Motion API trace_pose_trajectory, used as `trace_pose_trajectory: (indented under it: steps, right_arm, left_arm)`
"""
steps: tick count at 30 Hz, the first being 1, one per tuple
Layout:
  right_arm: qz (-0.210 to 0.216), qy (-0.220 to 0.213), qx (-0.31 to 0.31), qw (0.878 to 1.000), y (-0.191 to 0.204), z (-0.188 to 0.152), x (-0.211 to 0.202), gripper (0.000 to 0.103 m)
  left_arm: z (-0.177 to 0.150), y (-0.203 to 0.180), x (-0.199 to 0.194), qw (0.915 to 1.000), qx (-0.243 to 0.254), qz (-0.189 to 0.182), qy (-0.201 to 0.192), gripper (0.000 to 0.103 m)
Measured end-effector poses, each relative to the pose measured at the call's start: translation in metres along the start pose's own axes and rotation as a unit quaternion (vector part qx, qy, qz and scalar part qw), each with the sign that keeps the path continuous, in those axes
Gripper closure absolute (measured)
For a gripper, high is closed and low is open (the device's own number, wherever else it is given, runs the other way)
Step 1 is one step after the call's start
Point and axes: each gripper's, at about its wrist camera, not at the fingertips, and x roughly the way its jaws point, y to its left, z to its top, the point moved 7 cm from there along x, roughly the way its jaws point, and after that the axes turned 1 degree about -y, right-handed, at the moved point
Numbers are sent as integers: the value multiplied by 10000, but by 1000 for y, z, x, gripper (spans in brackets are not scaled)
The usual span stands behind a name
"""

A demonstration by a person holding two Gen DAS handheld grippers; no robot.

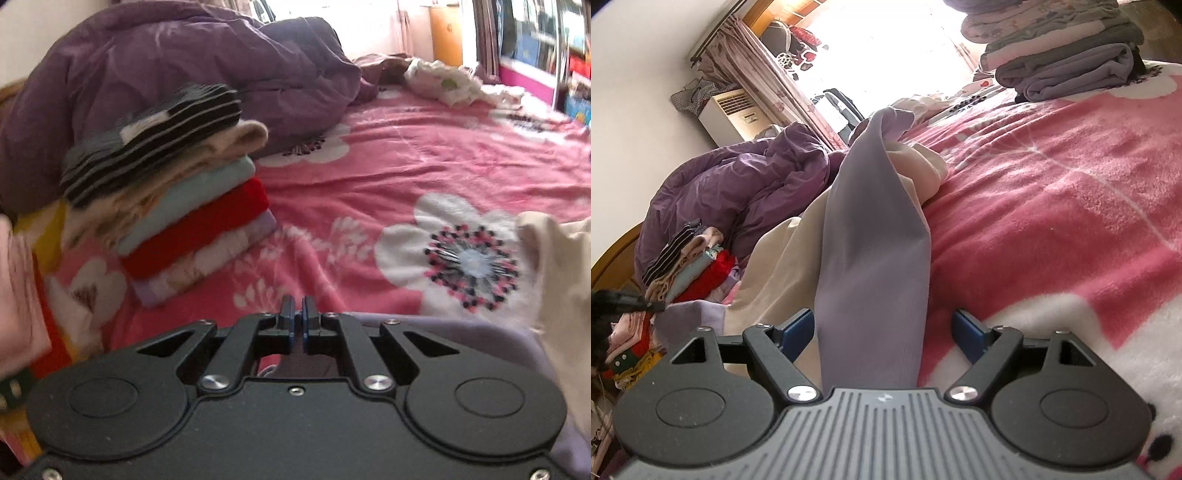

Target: Fold clothes

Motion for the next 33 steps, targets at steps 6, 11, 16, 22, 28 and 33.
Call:
trace_pose_trajectory:
  steps: [6,11,16,22,28,33]
  right_arm:
    - [-17,-2,-68,10000,0,-1,2,22]
    - [-27,-1,-130,9999,1,-1,4,21]
    - [-13,-15,-194,9998,2,-2,4,19]
    - [-13,-38,-232,9997,3,-3,4,19]
    - [-20,-40,-249,9997,3,-4,4,19]
    - [-58,-9,-267,9996,4,-4,3,19]
  left_arm:
    - [-20,15,14,9919,-1265,-4,-128,54]
    - [-82,32,8,9548,-2940,-361,225,53]
    - [-123,35,10,8960,-4302,-1070,265,53]
    - [-111,24,23,8823,-4515,-1327,100,54]
    - [-88,51,3,9030,-4156,-1023,-365,103]
    - [-79,73,-6,9121,-3982,-784,-583,103]
